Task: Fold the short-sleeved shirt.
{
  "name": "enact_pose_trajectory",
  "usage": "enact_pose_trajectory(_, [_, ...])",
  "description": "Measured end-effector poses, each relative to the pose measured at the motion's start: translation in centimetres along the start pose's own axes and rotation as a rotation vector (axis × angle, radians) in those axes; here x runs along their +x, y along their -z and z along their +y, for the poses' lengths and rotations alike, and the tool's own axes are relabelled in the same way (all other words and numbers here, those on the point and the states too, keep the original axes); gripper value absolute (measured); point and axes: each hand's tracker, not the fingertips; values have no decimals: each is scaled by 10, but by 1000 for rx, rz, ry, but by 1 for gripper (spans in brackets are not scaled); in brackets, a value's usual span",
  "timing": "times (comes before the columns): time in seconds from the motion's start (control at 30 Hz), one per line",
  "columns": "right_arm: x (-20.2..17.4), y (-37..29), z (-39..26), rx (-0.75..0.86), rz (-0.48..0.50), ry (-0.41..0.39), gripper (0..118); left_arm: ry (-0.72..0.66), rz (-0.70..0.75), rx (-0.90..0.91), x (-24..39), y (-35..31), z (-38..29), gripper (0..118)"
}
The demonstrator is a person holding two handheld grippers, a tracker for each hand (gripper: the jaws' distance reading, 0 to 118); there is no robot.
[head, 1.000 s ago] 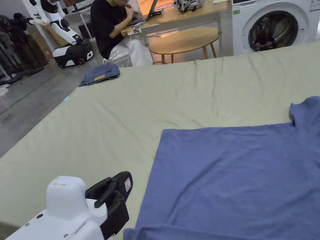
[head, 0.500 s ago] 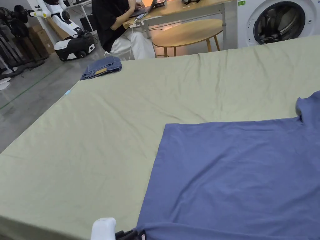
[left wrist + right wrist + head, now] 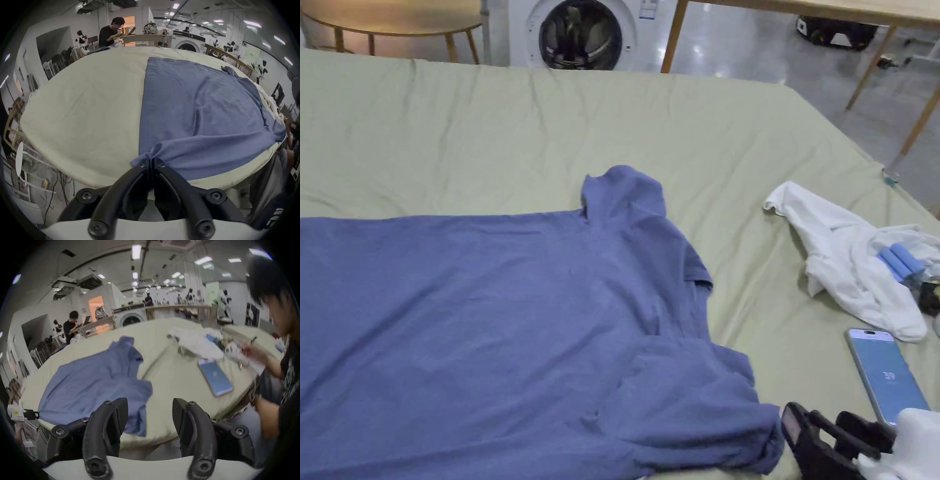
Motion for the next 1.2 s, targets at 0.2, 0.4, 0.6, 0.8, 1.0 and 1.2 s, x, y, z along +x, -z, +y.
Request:
enact_pose_trajectory(0.2, [4, 45, -29, -107, 43, 1, 58, -23, -2, 0, 5, -8, -1, 0])
enact_pose_trajectory(0.4, [0, 58, -31, -117, 107, 41, 3, -48, -9, 8, 7, -14, -3, 0])
enact_pose_trajectory(0.6, [-8, 41, 8, -22, 129, -6, 2, -113, -92, 179, -5, -52, 20, 0])
enact_pose_trajectory(0.8, [-43, 111, 100, 9, 139, -70, 2, -108, -150, 281, -25, -31, 119, 0])
enact_pose_trajectory(1.0, [-70, 216, 144, -124, 88, -80, 2, -180, -199, 169, -39, 61, 190, 0])
enact_pose_trajectory(1.2, [-70, 256, 142, -163, 23, -168, 45, -114, -78, 156, -35, 97, 205, 47])
